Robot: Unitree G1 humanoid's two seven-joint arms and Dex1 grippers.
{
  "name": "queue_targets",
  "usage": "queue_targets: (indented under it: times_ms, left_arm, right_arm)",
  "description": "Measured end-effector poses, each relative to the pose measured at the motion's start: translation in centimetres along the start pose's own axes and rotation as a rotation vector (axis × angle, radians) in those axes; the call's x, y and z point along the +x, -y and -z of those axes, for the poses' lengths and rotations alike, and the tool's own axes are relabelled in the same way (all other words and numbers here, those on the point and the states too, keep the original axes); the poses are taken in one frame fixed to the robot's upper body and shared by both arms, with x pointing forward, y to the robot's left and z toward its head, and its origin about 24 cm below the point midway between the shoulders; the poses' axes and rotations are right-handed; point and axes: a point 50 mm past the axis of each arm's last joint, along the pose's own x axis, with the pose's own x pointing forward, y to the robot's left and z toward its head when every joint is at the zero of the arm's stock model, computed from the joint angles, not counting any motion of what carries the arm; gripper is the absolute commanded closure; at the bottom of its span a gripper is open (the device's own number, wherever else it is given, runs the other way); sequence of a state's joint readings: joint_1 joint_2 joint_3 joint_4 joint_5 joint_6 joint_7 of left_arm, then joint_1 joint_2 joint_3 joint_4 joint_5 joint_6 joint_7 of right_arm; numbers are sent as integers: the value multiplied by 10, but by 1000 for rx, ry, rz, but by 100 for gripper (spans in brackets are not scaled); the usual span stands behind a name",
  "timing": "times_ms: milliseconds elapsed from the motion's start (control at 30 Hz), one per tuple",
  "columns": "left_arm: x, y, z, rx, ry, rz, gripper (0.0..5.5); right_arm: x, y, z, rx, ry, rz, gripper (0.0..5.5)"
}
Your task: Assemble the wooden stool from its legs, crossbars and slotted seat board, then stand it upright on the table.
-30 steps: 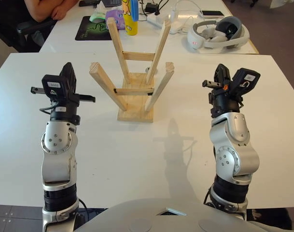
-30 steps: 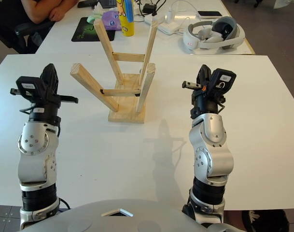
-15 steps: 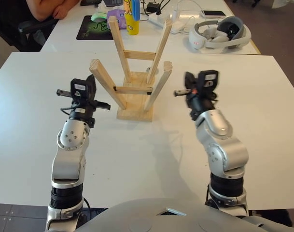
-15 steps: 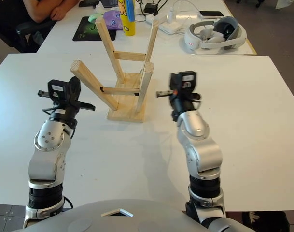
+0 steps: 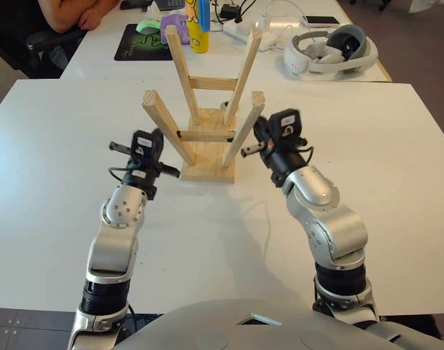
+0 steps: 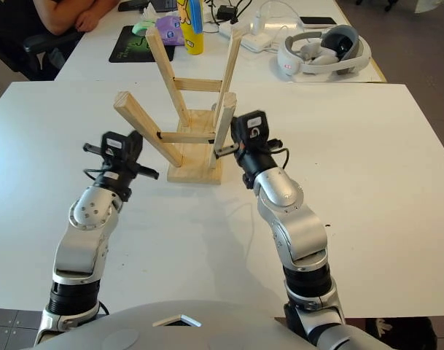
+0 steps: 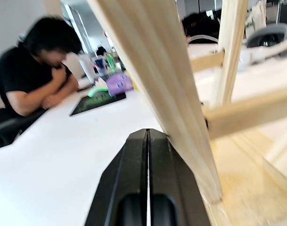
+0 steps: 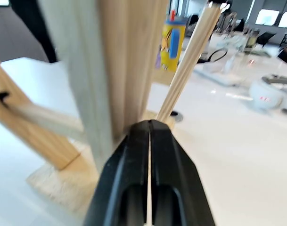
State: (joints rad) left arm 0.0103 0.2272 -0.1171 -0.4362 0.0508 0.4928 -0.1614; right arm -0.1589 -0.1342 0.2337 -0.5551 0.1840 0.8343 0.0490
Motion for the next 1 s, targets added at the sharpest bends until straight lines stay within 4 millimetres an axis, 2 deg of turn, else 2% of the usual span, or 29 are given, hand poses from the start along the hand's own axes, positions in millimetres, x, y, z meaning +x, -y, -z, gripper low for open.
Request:
queue_targets:
  times_ms: [100,167,300,500,600,800,1000]
  left_arm:
    - [-1,-6,5,12,-37,-22,550]
    - [-6,-16,18,6,-105,-87,550]
    - [-12,-17,41,-15,-224,-91,550]
    - [-13,3,60,45,-344,211,550]
    - [-10,9,57,71,-346,291,550]
    - [0,23,53,76,-331,371,550]
    - [18,23,52,68,-322,356,550]
  right_arm:
    - [0,13,6,2,-33,30,547]
    - [1,33,17,-11,-82,68,547]
    - [13,57,35,-36,-128,8,547]
    - [45,73,36,1,-54,-177,547]
    - [59,77,44,9,-47,-248,547]
    - [79,77,42,-20,11,-389,547]
    - [87,67,45,-21,32,-541,547]
